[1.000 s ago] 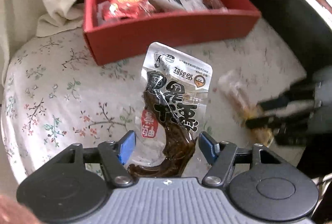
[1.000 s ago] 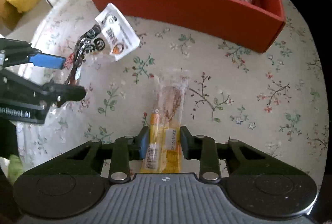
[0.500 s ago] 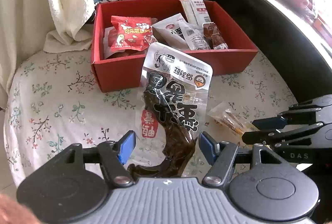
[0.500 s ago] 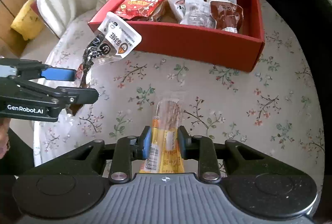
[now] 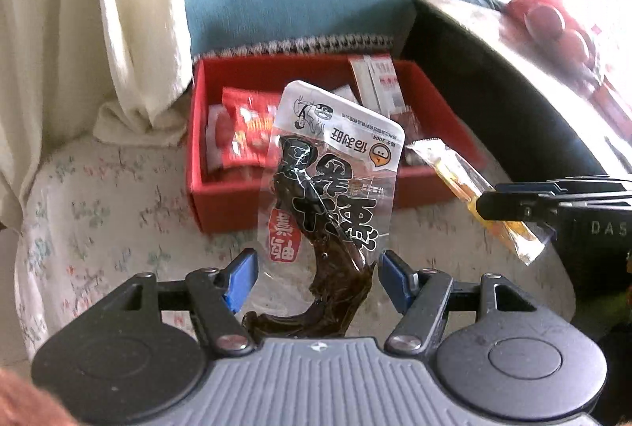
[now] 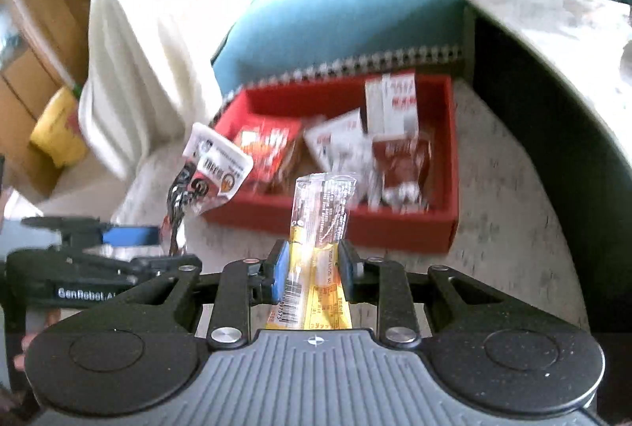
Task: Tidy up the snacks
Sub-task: 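Carry both packets over the red box and lower them inside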
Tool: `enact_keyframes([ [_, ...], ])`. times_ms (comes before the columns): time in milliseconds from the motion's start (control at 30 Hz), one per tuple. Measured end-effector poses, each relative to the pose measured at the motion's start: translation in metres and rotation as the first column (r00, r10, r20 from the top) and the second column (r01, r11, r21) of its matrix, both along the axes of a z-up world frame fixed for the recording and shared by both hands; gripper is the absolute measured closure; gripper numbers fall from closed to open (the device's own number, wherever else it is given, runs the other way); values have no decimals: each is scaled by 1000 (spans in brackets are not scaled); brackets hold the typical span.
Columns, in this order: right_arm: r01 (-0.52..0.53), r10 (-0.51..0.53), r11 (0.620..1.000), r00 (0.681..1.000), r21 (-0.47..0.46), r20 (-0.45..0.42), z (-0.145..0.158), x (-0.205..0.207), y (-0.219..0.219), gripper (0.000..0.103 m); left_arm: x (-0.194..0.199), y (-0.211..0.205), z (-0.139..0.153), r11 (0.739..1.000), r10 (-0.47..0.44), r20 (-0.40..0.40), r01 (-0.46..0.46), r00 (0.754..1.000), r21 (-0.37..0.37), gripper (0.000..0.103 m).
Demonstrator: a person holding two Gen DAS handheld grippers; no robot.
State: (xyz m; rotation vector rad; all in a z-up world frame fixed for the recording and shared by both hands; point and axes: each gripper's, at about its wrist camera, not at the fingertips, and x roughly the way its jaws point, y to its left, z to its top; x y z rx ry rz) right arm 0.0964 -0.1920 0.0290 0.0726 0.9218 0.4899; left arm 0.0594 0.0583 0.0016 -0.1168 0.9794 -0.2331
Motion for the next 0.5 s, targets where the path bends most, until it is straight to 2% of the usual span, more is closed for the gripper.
enact_keyframes([
  [233,10,-10,1000,999,-6,40,4,31,1,69,24,-8,11,1000,20,55,-21,998,18,43],
  [500,30,-28,999,997,-38,71,4,62,4,69,57,-21,8,998,19,80,-25,997,66,43],
])
